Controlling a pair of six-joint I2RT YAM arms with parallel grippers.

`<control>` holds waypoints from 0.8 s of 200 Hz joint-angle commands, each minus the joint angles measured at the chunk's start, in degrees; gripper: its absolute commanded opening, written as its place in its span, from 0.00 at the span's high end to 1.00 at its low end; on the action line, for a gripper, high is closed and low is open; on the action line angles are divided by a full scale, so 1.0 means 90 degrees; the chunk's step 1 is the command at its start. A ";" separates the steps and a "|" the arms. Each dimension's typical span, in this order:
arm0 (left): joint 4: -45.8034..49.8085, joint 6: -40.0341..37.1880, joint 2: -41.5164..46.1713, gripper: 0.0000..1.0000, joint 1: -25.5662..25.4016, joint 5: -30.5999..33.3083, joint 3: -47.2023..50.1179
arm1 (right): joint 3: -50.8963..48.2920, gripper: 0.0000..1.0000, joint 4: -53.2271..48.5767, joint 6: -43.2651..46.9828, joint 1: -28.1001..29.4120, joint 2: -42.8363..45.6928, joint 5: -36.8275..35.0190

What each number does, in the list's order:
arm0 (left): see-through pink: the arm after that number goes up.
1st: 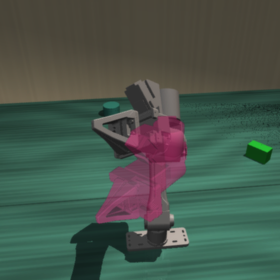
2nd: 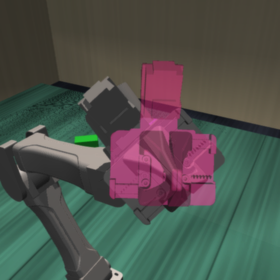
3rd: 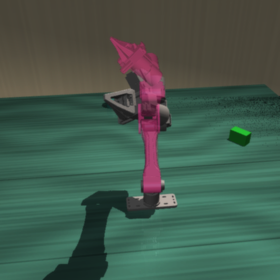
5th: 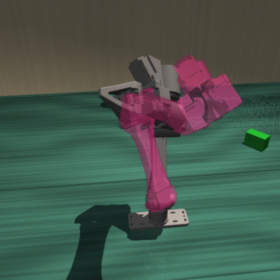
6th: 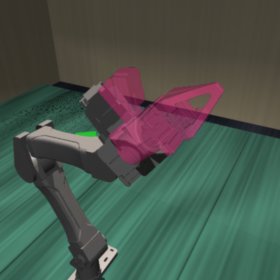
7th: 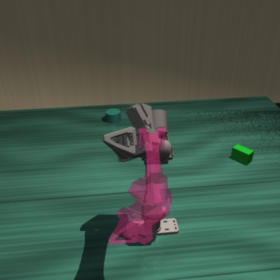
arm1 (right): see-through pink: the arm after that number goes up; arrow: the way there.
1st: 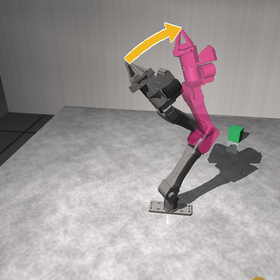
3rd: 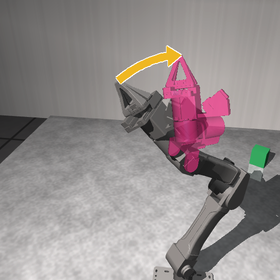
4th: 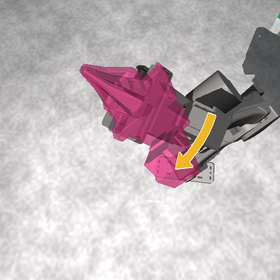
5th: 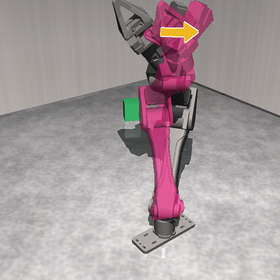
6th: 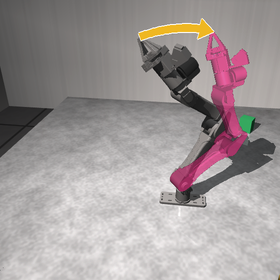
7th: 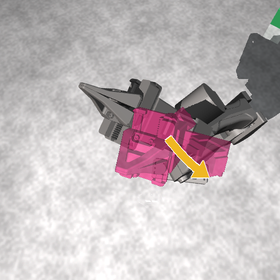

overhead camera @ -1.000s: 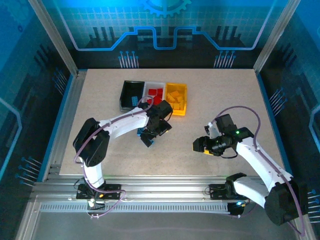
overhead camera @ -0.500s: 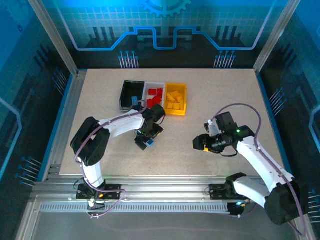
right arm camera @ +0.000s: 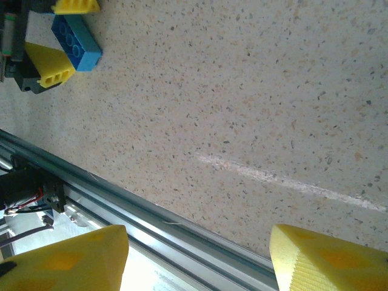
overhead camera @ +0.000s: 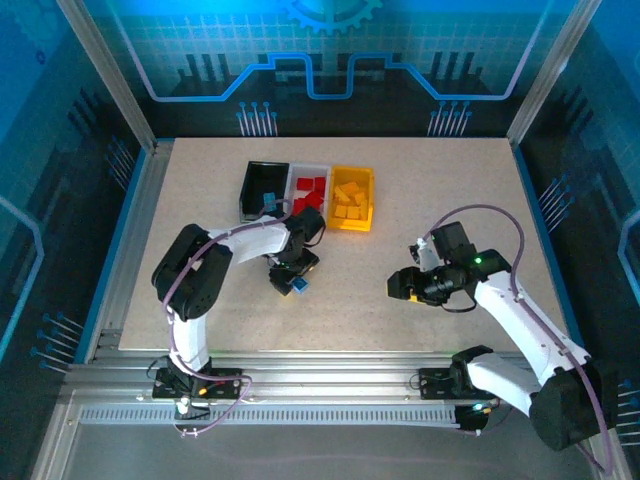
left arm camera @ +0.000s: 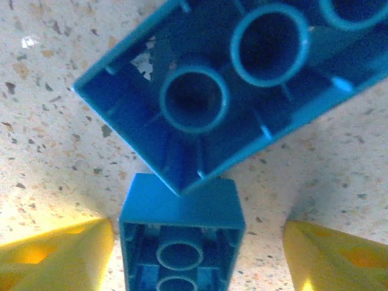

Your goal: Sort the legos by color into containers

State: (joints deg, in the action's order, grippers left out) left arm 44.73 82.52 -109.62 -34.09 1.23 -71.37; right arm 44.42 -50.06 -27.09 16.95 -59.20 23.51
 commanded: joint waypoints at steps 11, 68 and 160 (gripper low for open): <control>-0.0027 -0.0184 -0.0246 0.29 0.0065 -0.0077 -0.0170 | 0.0214 0.37 -0.0248 0.0063 0.0080 0.0149 -0.0140; -0.0230 -0.0230 -0.0194 0.54 0.0077 -0.0147 0.0080 | 0.0217 0.38 -0.0251 0.0014 0.0080 0.0201 -0.0190; -0.0510 -0.0091 0.0553 0.67 -0.0129 -0.0284 0.0534 | 0.0191 0.38 -0.0202 -0.0071 0.0080 0.0269 -0.0207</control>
State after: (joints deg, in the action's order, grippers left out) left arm 42.92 81.10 -106.59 -34.04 0.27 -67.59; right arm 44.80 -50.61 -27.16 16.97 -57.98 22.28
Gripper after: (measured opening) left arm 0.350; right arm 0.619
